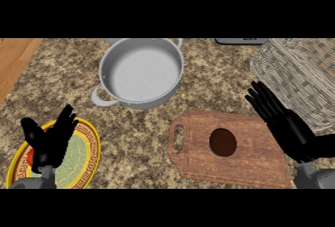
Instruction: Pick the cupcake from the cutting board and place it in the basket
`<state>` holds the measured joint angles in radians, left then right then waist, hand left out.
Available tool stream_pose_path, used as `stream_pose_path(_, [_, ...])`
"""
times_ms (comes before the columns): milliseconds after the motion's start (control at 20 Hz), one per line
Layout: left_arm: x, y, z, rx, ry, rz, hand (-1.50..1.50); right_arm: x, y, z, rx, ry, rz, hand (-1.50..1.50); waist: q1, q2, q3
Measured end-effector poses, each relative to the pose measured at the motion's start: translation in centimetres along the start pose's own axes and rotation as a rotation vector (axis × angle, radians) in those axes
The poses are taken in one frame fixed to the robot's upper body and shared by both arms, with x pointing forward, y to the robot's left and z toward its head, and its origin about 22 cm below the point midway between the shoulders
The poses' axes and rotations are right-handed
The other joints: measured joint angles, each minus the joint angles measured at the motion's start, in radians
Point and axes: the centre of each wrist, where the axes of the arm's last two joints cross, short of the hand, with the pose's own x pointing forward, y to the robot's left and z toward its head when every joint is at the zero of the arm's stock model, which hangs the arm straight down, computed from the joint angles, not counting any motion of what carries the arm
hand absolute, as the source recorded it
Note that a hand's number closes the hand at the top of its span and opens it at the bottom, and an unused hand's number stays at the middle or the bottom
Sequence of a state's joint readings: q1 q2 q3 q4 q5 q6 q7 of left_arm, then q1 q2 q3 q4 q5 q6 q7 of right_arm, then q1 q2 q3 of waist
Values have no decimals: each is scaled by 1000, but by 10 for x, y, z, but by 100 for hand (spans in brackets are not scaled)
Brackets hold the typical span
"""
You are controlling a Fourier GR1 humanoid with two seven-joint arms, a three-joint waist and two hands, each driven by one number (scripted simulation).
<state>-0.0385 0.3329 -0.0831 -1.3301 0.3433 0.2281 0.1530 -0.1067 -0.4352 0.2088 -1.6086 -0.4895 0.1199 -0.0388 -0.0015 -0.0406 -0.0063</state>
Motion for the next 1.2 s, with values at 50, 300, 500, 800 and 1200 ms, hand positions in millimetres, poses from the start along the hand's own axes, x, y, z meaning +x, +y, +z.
stream_pose_path(50, [5,-5,-2,-4,-22,4,0,1,-1,1,-28,-14,14,150,-2,8,1])
stream_pose_path(300, [35,-14,3,-7,-250,-2,0,3,-8,21,-376,-62,133,150,-40,9,2])
stream_pose_path(500, [49,-33,7,-65,-373,9,0,-8,32,22,-442,-107,322,-150,-24,18,0])
stream_pose_path(800, [56,-47,14,-116,-442,13,0,-38,80,7,-751,-56,438,-150,5,32,-3])
stream_pose_path(1200, [58,-50,20,-104,-472,6,0,-82,55,43,-1033,246,689,-150,-20,37,-15])
